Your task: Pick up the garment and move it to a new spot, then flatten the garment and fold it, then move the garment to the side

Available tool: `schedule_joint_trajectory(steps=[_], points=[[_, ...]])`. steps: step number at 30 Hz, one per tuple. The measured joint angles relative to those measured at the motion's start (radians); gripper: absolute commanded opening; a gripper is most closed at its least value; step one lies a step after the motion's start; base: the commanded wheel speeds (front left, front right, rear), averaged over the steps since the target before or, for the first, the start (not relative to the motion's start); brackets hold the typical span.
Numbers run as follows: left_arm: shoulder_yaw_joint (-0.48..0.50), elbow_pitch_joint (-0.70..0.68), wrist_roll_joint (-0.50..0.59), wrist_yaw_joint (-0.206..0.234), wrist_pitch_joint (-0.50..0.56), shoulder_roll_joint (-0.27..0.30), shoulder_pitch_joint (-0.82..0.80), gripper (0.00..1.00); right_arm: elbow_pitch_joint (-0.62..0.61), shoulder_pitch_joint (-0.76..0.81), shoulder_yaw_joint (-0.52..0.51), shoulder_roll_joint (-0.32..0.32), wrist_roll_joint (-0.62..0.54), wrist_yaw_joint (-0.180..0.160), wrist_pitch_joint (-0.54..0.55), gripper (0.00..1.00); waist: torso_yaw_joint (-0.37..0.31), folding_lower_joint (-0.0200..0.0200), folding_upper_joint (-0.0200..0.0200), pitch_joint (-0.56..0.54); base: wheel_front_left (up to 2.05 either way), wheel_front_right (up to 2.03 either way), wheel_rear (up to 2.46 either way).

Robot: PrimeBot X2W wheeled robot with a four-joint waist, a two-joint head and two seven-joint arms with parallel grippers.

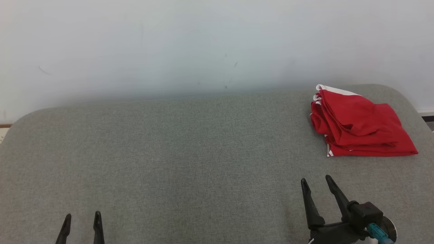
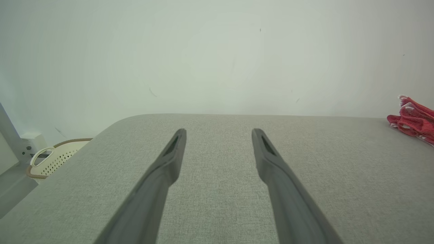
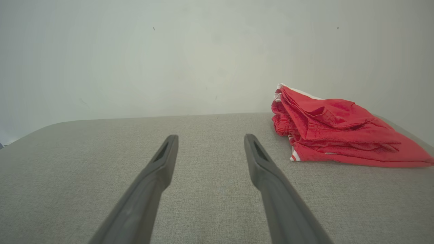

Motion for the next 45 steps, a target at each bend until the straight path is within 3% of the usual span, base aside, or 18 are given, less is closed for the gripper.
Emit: schedule_joint_trajectory(steps=[1, 2, 8, 33, 45], points=[[-0.001, 0.000, 0.000, 0.000, 0.000, 0.000, 0.000, 1.00, 0.000, 0.000, 0.000, 0.000, 0.000, 0.000, 0.000, 1.00, 0.000, 0.0000, 0.0000, 0.000, 0.00, 0.00, 0.00], [-0.002, 0.003, 0.000, 0.000, 0.000, -0.002, 0.001, 0.00, 0.003, 0.001, 0.000, 0.001, 0.000, 0.000, 0.000, 0.00, 0.000, 0.0000, 0.0000, 0.000, 0.00, 0.00, 0.00], [-0.009, 0.060, -0.024, 0.000, 0.010, -0.016, 0.007, 0.00, 0.053, 0.038, -0.006, 0.005, 0.020, 0.000, 0.015, 0.00, 0.000, 0.0000, 0.0000, 0.000, 0.00, 0.00, 0.00], [-0.111, 0.167, -0.527, -0.044, 0.009, -0.018, -0.083, 0.00, 0.132, -0.044, -0.191, -0.005, 0.486, 0.000, 0.221, 0.00, 0.002, 0.0000, 0.0000, 0.011, 0.00, 0.00, 0.00], [-0.146, 0.205, -0.703, -0.062, 0.007, -0.018, -0.121, 0.00, 0.159, -0.079, -0.259, -0.007, 0.639, 0.000, 0.293, 0.00, 0.003, 0.0000, -0.0001, 0.016, 0.00, 0.00, 0.00]])
